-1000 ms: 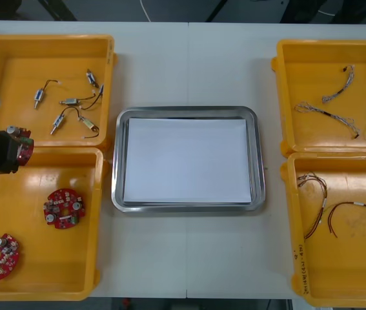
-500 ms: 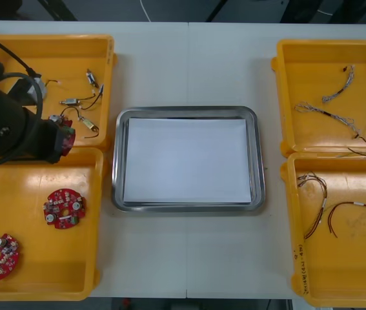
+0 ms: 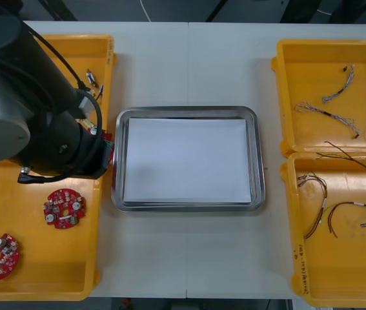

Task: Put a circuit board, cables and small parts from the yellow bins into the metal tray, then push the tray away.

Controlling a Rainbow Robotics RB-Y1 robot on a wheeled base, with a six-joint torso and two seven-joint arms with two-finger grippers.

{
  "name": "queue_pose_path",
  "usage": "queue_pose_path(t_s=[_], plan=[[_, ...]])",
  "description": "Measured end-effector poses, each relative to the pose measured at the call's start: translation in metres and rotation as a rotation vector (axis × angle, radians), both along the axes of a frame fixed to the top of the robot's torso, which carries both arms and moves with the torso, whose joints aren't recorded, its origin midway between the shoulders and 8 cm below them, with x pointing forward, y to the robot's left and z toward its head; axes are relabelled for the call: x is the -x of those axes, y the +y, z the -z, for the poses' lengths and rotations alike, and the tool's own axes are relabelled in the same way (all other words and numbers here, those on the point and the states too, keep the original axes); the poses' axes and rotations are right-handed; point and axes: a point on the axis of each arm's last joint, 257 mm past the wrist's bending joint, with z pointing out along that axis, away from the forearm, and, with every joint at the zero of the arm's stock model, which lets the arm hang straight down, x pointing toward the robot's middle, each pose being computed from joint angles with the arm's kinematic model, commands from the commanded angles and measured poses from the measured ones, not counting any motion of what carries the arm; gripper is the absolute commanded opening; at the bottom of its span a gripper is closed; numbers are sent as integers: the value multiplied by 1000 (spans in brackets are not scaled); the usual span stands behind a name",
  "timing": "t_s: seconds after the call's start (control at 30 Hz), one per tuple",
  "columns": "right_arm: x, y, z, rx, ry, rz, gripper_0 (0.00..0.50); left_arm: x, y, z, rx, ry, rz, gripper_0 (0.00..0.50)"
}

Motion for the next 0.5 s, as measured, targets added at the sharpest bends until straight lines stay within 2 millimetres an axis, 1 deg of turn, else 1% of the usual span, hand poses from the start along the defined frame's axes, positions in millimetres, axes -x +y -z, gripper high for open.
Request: queue_pose_path(t_s=[0.13,0.27,0.5], plan=[[-2,1,-3,13,-5,-10,0,3,-15,14,-5,16,-28,0],[-3,-1,-6,22,-11,-13,0,-1,-29,26,9,25,-87,1],[-4,-1,-7,28,-13,-16,0,-9,-57,48,24,28,-78,2]])
